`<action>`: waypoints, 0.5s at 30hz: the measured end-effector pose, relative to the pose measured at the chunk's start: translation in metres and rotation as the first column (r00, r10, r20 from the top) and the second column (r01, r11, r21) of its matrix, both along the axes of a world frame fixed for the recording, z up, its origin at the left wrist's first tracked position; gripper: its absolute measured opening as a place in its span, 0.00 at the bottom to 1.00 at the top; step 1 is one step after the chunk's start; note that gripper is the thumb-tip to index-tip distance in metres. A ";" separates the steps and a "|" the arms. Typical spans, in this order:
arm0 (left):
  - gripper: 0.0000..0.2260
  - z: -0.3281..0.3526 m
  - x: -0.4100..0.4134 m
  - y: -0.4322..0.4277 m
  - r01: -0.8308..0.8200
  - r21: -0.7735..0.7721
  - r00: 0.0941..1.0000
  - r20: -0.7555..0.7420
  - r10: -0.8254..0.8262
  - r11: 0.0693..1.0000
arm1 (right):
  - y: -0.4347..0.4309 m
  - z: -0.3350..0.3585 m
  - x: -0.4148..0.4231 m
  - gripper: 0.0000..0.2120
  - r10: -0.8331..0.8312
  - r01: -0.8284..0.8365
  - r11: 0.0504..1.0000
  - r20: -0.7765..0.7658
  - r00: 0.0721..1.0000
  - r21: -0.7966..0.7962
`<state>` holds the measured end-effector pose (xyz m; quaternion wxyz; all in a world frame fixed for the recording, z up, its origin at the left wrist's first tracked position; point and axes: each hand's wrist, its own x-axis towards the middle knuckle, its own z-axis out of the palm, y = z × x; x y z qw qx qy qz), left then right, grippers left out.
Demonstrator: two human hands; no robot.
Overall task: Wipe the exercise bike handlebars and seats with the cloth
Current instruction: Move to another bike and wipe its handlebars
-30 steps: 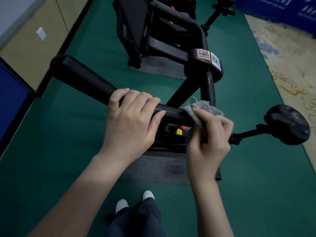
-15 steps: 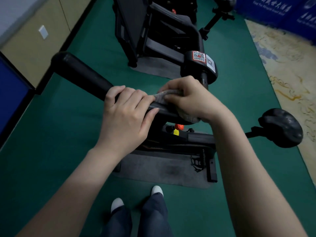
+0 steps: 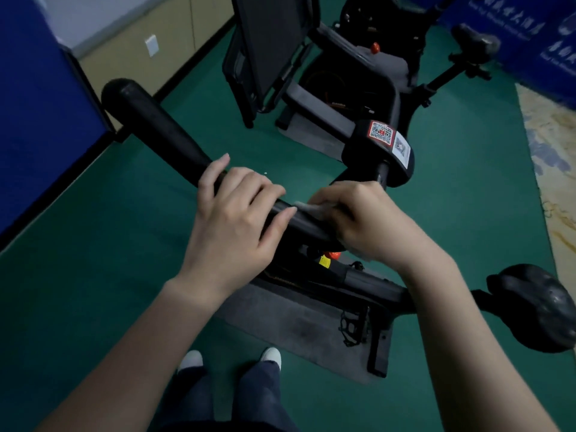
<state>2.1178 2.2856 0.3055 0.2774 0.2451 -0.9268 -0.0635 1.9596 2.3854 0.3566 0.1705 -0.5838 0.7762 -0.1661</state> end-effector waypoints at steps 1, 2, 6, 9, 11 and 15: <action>0.15 -0.001 -0.003 0.006 0.000 0.009 1.000 -0.006 0.000 1.000 | 0.004 0.000 -0.006 0.14 0.010 -0.010 1.000 -0.025 1.000 -0.002; 0.14 -0.003 -0.007 0.012 -0.008 0.016 1.000 -0.011 0.008 1.000 | 0.007 0.000 -0.012 0.15 0.026 -0.027 1.000 -0.035 0.999 -0.016; 0.15 -0.008 -0.016 0.025 -0.072 0.025 0.996 -0.044 0.074 0.997 | 0.020 -0.008 -0.014 0.17 0.119 -0.120 0.988 -0.015 0.993 -0.094; 0.15 -0.010 -0.022 0.029 -0.088 0.013 0.995 -0.048 0.088 0.996 | 0.023 -0.014 -0.029 0.15 0.114 -0.125 0.979 -0.074 0.991 -0.159; 0.15 -0.010 -0.027 0.032 -0.076 0.016 0.995 -0.059 0.077 0.997 | 0.025 -0.018 -0.037 0.12 0.026 -0.055 0.964 -0.113 0.993 -0.261; 0.14 -0.013 -0.030 0.034 -0.083 0.019 0.994 -0.072 0.085 0.996 | 0.043 -0.039 -0.019 0.12 -0.022 -0.005 0.899 -0.057 0.998 -0.438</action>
